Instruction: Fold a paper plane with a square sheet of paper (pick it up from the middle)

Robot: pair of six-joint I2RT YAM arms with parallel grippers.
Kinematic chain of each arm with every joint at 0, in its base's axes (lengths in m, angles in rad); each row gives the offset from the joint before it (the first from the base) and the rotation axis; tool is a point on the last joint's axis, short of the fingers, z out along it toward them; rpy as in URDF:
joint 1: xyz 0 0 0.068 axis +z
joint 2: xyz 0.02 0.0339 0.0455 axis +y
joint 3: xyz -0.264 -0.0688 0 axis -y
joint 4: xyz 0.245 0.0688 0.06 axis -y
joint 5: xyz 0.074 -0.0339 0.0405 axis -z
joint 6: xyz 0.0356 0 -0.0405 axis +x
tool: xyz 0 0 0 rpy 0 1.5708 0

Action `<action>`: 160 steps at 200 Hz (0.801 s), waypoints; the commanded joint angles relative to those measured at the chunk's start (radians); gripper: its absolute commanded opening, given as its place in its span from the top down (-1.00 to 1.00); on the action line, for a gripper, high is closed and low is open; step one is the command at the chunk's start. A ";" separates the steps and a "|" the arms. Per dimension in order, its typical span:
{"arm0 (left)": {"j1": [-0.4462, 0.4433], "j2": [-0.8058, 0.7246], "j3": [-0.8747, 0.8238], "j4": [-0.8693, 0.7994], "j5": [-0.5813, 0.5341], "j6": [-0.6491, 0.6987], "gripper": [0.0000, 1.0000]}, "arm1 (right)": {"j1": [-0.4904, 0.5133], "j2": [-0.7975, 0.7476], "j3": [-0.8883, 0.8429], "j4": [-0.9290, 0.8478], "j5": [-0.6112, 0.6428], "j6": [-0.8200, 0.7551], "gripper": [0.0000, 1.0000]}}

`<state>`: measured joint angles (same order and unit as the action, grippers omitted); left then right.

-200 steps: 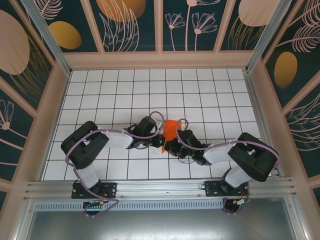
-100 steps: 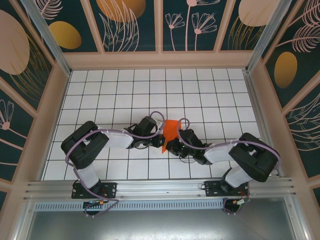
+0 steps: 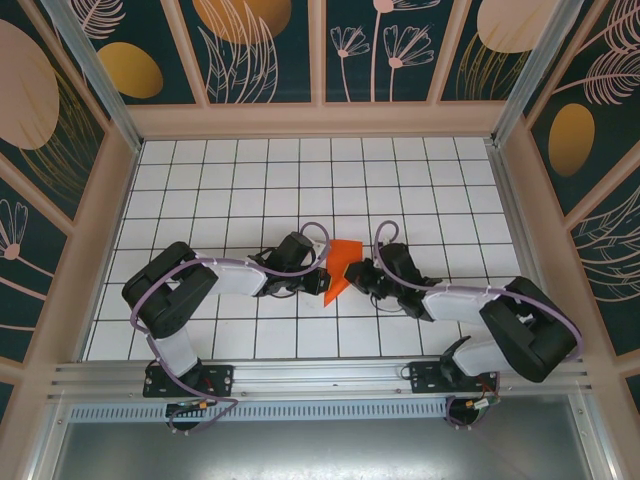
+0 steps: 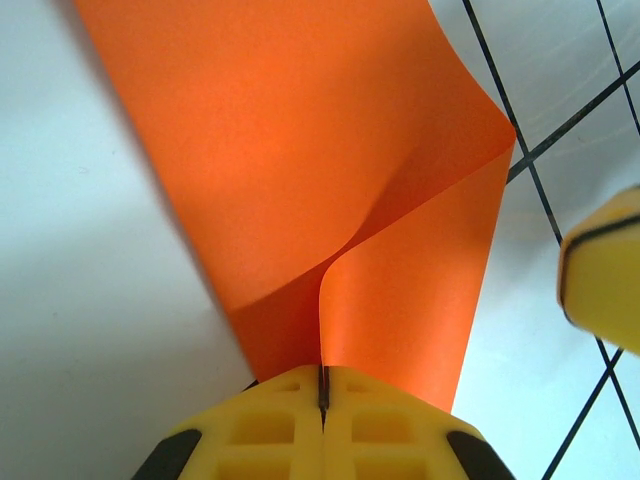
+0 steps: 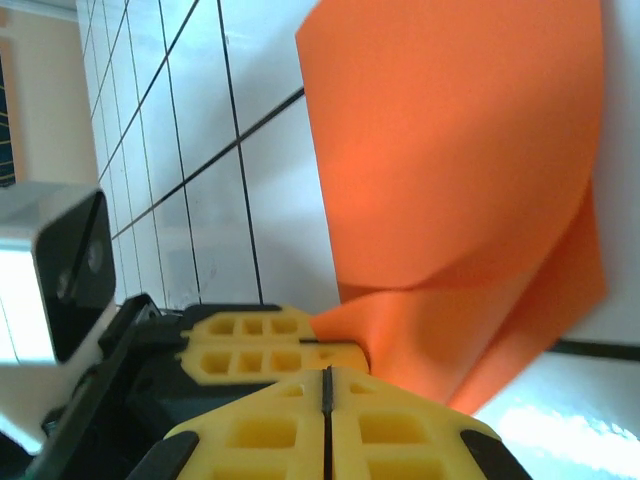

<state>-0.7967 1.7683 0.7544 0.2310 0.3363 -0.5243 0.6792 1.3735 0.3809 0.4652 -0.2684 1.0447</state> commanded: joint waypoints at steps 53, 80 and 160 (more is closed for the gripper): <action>0.005 0.026 0.002 -0.075 -0.006 0.024 0.89 | 0.001 0.091 0.065 -0.007 -0.035 -0.047 0.80; 0.005 0.029 0.003 -0.077 -0.002 0.029 0.89 | -0.022 0.089 0.177 -0.204 0.028 -0.143 0.80; 0.005 0.025 0.010 -0.081 -0.002 0.032 0.89 | -0.070 0.345 0.505 -0.543 0.132 -0.385 0.81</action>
<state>-0.7967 1.7702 0.7597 0.2222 0.3367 -0.5167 0.6094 1.6474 0.8047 0.0669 -0.1753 0.7620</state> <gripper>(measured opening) 0.060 0.099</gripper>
